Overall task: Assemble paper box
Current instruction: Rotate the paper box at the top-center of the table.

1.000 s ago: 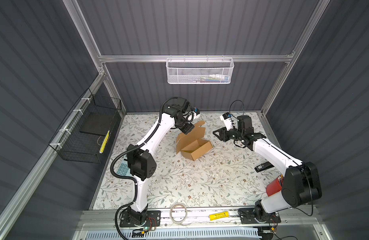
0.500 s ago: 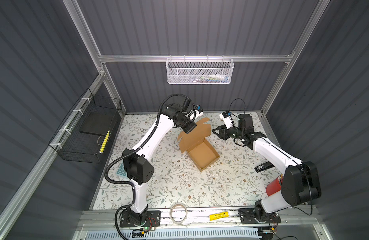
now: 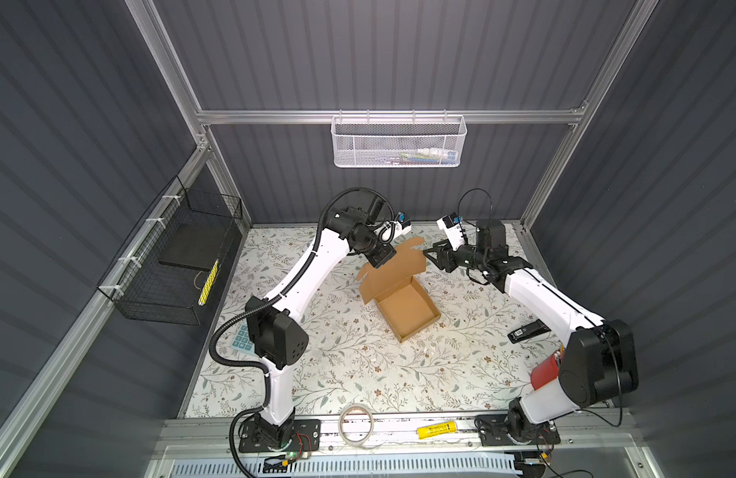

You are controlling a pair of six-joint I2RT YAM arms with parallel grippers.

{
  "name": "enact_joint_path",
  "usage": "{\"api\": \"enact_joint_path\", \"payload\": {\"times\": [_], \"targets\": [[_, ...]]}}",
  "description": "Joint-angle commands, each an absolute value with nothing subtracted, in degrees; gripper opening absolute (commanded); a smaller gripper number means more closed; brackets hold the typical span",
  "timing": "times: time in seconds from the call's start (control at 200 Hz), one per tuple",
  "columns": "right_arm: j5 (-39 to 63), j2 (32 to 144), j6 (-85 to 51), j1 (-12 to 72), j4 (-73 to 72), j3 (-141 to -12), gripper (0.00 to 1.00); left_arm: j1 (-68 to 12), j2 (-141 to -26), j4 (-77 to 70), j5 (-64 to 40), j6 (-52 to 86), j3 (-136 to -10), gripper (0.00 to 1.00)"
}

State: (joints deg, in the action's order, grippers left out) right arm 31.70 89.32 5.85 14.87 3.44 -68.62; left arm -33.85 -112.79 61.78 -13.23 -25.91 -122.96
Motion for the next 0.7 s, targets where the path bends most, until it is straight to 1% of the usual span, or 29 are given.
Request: {"api": "enact_joint_path", "payload": {"times": [0.0,0.505,0.695], "targets": [[32.9,90.8,7.4,14.5,4.3,-70.2,0.50,-34.4,-111.7,61.7,-15.1,-27.3,-124.4,0.00],[35.9,92.7,6.2,14.7,3.1,-70.6,0.47,-35.7,-113.7,60.8,-15.1,-26.5,-126.2,0.00],[35.6,92.8,5.7,15.0,3.0,-70.4,0.43,-35.9,-114.2,60.4,-14.9,-26.3,-126.8,0.00]]}}
